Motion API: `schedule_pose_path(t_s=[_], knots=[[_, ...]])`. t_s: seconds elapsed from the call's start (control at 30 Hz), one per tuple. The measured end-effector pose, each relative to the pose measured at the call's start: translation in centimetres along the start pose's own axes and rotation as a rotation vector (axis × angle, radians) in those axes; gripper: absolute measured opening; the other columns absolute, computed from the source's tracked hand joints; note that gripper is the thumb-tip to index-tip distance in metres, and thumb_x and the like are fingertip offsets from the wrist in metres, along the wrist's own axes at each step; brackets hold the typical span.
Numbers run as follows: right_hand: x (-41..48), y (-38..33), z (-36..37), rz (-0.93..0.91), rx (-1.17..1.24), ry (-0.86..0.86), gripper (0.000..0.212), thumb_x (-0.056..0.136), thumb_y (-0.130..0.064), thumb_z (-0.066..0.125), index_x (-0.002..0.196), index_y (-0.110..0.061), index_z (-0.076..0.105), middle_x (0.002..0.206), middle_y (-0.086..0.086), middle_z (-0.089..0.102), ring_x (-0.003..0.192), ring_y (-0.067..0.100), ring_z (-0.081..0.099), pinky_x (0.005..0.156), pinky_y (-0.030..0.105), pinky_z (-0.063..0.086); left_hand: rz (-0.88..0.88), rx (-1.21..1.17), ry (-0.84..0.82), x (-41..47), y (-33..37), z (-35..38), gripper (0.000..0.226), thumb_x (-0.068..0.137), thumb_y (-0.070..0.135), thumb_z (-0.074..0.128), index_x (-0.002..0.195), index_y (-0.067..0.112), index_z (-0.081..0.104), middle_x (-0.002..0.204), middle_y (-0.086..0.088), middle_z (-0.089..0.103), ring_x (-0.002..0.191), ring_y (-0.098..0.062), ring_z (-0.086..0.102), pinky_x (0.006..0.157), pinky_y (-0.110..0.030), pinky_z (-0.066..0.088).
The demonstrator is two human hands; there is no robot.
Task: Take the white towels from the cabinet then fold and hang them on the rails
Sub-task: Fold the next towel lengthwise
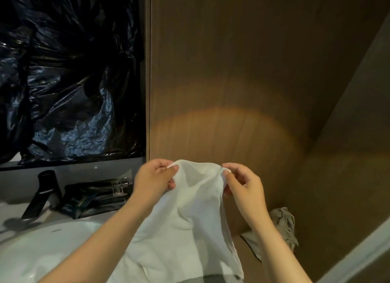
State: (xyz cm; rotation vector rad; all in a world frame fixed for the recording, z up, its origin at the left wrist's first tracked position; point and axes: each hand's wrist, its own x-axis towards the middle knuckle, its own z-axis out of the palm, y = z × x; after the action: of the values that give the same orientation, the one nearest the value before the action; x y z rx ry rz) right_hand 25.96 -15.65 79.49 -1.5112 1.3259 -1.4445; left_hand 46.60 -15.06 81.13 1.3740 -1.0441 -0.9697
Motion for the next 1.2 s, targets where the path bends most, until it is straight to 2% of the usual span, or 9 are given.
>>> schedule_pose_path(t_s=[0.13,0.3,0.47,0.63,0.77,0.87,0.97,1.1,1.2], knots=[[-2.6,-0.5,1.8,0.021,0.121,-0.086,0.018,0.095,-0.008,0.059,0.106,-0.017,0.071,0.083,0.006,0.072,0.063,0.018,0.065,0.058,0.026,0.054,0.077,-0.057,-0.048,-2.7,-1.1,0.5,0.004,0.088,0.009,0.066,0.092,0.009,0.068,0.071,-0.007,0.065,0.049,-0.006,0.056,0.051,-0.015,0.048],[-5.2,-0.7,2.9,0.091,0.212,-0.188,0.018,0.094,-0.006,0.061,0.106,-0.014,0.07,0.075,0.004,0.067,0.064,0.022,0.064,0.069,0.039,0.059,0.073,-0.133,-0.065,-4.6,-2.4,-0.2,0.01,0.087,0.002,0.065,0.093,0.008,0.07,0.08,-0.009,0.072,0.057,-0.009,0.062,0.056,-0.017,0.051],[-6.4,-0.5,3.7,0.137,0.311,-0.272,0.017,0.091,-0.002,0.062,0.106,-0.009,0.066,0.074,0.005,0.068,0.066,0.022,0.065,0.071,0.032,0.058,0.065,-0.14,-0.101,-6.0,-2.8,-0.9,0.013,0.086,0.005,0.067,0.094,0.014,0.071,0.085,-0.004,0.074,0.074,-0.014,0.069,0.061,-0.018,0.053],[-6.9,0.4,3.8,0.203,0.343,-0.382,0.024,0.093,-0.001,0.058,0.115,-0.007,0.066,0.087,0.013,0.072,0.078,0.023,0.07,0.076,0.03,0.057,0.024,-0.183,-0.084,-6.4,-3.8,-1.8,0.013,0.082,0.0,0.07,0.093,0.006,0.07,0.082,-0.012,0.073,0.069,-0.013,0.066,0.058,-0.017,0.051],[-7.0,1.2,4.4,0.261,0.377,-0.345,0.022,0.091,0.001,0.059,0.111,-0.003,0.067,0.086,0.028,0.068,0.073,0.026,0.067,0.069,0.028,0.057,-0.015,-0.195,-0.088,-6.7,-4.3,-2.1,0.012,0.08,0.0,0.071,0.09,0.006,0.071,0.081,-0.011,0.074,0.068,-0.013,0.067,0.058,-0.016,0.051],[-7.0,1.6,5.0,0.274,0.347,-0.311,0.014,0.091,0.0,0.061,0.103,-0.001,0.068,0.068,0.021,0.065,0.056,0.023,0.06,0.056,0.026,0.053,-0.013,-0.198,-0.08,-6.6,-4.4,-2.2,0.012,0.079,-0.001,0.072,0.089,0.005,0.071,0.08,-0.012,0.074,0.067,-0.013,0.067,0.058,-0.016,0.051],[-7.1,1.7,5.2,0.252,0.27,-0.321,0.01,0.092,-0.012,0.062,0.095,-0.005,0.069,0.056,0.014,0.058,0.043,0.02,0.049,0.046,0.026,0.045,-0.005,-0.192,-0.076,-6.6,-4.3,-2.5,0.011,0.079,-0.001,0.071,0.088,0.005,0.071,0.079,-0.011,0.074,0.064,-0.01,0.066,0.058,-0.015,0.051],[-7.4,1.4,5.2,0.142,0.194,-0.313,0.013,0.094,-0.01,0.06,0.085,-0.003,0.066,0.055,0.007,0.056,0.047,0.017,0.049,0.05,0.024,0.044,0.014,-0.159,-0.037,-6.5,-4.3,-2.7,0.011,0.08,0.0,0.072,0.089,0.006,0.072,0.078,-0.01,0.074,0.07,-0.017,0.068,0.061,-0.017,0.053],[-7.3,0.5,4.9,0.042,0.124,-0.303,0.012,0.094,-0.012,0.061,0.083,-0.011,0.068,0.058,0.005,0.057,0.051,0.015,0.051,0.052,0.023,0.045,0.045,-0.143,-0.015,-6.5,-3.9,-2.8,0.011,0.079,0.002,0.073,0.089,0.007,0.072,0.078,-0.011,0.074,0.074,-0.025,0.07,0.065,-0.021,0.056]])
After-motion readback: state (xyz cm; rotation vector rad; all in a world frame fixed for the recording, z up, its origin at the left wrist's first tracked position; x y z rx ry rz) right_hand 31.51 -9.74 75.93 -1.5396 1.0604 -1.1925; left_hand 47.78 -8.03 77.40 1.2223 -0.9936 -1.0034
